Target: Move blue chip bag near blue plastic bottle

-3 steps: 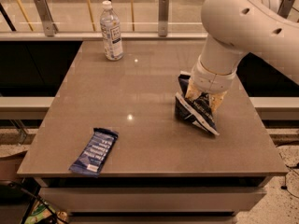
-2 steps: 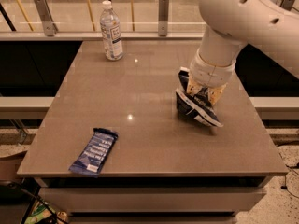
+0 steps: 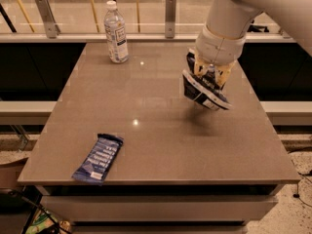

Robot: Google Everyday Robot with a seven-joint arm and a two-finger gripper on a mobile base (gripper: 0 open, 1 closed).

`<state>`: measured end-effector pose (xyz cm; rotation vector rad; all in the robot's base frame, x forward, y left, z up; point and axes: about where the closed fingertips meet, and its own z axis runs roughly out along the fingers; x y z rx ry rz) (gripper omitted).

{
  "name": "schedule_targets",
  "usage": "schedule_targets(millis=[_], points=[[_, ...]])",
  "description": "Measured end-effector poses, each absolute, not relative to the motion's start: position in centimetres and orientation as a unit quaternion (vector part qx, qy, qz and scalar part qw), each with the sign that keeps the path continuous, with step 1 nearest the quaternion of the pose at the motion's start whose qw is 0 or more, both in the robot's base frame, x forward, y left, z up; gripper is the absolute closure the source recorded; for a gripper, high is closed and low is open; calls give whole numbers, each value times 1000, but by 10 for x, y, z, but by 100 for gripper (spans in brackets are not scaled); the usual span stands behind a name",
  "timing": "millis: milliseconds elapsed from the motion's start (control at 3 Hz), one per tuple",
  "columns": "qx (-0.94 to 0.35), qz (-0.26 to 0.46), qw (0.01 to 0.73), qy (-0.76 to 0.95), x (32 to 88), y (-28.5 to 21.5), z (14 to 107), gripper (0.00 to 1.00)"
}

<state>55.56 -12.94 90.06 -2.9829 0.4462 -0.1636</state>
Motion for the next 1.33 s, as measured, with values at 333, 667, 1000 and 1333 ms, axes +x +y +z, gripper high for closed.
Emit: schedule_targets(millis=[333,667,1000,1333], points=[[-982,-78,70,160,572,-125,928,100],[-974,-121,86,170,592,-130,953,100],[-969,-159,83,173,618,-129,971,100],[-967,-177,66,169,642,-117,975,100]])
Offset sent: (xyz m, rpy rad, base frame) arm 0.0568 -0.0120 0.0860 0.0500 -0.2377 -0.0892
